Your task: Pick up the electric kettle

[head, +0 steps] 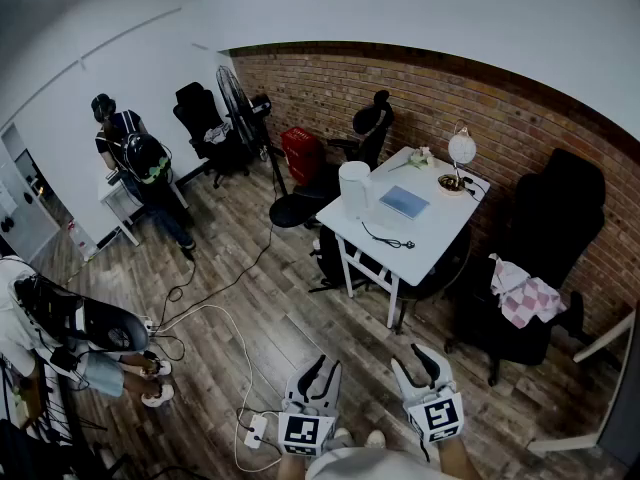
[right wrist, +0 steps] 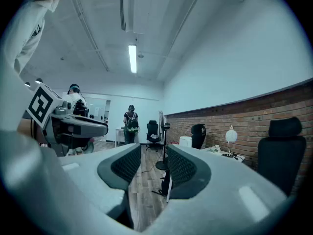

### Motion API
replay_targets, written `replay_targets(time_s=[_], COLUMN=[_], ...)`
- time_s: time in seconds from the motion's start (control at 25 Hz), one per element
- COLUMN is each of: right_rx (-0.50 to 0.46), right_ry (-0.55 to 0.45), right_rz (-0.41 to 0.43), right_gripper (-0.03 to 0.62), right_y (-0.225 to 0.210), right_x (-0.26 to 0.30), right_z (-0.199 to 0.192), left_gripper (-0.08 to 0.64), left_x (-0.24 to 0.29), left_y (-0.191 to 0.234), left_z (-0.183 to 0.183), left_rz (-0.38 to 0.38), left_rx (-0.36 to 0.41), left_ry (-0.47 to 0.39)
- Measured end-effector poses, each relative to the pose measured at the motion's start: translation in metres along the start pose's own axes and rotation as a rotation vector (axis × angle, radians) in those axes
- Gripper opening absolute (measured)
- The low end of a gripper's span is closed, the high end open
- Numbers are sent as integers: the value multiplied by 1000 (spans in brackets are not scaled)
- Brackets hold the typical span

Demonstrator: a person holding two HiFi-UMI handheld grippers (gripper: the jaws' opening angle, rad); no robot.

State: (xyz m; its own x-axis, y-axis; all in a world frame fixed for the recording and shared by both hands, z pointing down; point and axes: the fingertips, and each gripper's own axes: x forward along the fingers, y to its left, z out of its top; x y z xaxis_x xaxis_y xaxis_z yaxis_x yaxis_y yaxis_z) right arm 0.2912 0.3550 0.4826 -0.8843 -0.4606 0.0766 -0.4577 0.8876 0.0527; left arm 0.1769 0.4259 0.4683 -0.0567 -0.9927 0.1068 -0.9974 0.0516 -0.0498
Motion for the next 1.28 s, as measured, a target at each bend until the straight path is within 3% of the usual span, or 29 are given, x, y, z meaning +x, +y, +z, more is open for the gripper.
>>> replay_targets(time_s=[0.4, 1.28], right_rx=[1, 10], right_ry=[9, 28], right_rz=[29, 62], right_gripper=[173, 173], right_y=[-21, -69], right_x=[9, 86], right_z=[4, -1], left_gripper=[172, 184], left_x=[25, 110], left_y=[-7, 31], left_z=[6, 4], left_rz=[24, 43], left_rx=[12, 8], left_ry=[7, 30])
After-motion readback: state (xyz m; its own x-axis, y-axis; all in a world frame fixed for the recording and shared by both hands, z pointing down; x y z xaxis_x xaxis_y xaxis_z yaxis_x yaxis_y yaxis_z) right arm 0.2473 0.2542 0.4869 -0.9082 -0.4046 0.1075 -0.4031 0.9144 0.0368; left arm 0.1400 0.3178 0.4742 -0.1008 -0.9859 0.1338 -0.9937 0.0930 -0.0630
